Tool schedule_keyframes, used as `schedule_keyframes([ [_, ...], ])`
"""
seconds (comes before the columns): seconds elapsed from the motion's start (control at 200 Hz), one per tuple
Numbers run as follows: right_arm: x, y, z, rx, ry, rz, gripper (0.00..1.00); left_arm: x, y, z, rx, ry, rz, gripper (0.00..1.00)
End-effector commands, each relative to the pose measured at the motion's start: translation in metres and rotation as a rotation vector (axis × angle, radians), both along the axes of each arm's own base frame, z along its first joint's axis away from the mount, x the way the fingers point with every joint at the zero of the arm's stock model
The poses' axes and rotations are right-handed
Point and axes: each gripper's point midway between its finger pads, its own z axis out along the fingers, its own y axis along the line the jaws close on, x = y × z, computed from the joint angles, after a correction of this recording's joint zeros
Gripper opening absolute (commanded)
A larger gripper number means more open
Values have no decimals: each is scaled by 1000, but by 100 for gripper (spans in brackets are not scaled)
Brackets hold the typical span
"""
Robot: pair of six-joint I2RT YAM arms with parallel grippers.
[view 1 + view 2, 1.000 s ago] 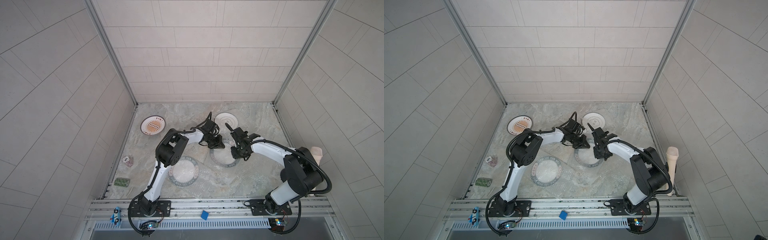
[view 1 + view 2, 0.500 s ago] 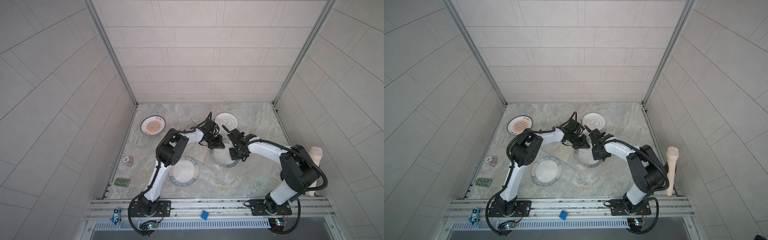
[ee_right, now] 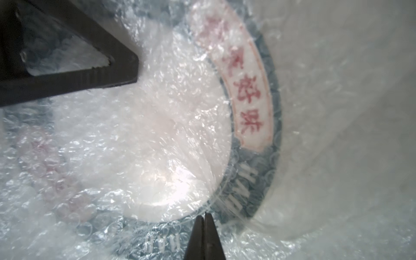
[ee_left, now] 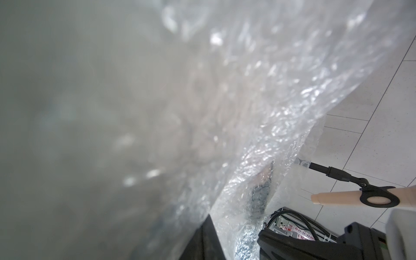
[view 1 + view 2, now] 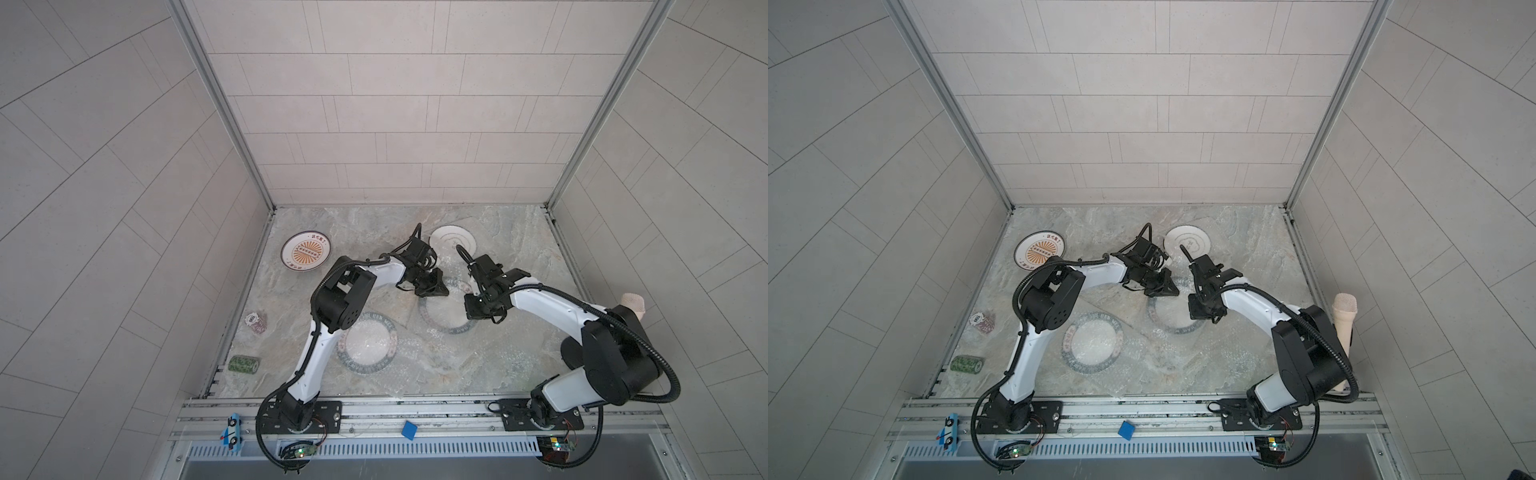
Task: Unpack dinner plates from bubble wrap
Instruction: Unwrap the bubble wrap at the center of the board.
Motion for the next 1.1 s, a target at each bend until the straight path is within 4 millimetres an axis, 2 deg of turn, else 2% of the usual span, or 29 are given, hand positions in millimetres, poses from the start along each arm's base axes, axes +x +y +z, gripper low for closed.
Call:
schedule_keyframes([
  [0.0, -8, -1, 5, 39, 21, -18, 0, -20, 61, -91, 292, 142, 91, 7],
  [0.065, -7, -13, 7, -28, 18, -30, 0, -19, 61, -90, 288, 140, 93, 7],
  [0.12, -8, -18, 6, -69, 35, -32, 14, -19, 60, -89, 285, 140, 92, 7],
  [0.285, -12, -22, 2, -260, 33, -2, 40, -18, 61, -89, 288, 140, 94, 7],
  [0.395, -13, -15, -5, -291, 46, -4, 43, -19, 62, -92, 292, 141, 93, 7],
  [0.485, -13, -12, -9, -313, 47, 1, 42, -20, 63, -93, 297, 140, 95, 7],
  [0.675, -15, -25, -4, -415, 34, -2, 33, -20, 67, -92, 320, 128, 92, 7],
  [0.765, -20, -28, -5, -415, 40, -3, 22, -20, 69, -91, 326, 124, 94, 7],
  [0.871, -23, -30, -5, -411, 35, -11, 0, -20, 71, -91, 341, 116, 94, 7],
  [1.011, -21, -26, -3, -382, 18, -16, 0, -23, 74, -95, 358, 121, 90, 7],
  [1.096, -18, -32, 2, -414, 4, -27, 0, -25, 77, -96, 371, 121, 90, 7],
])
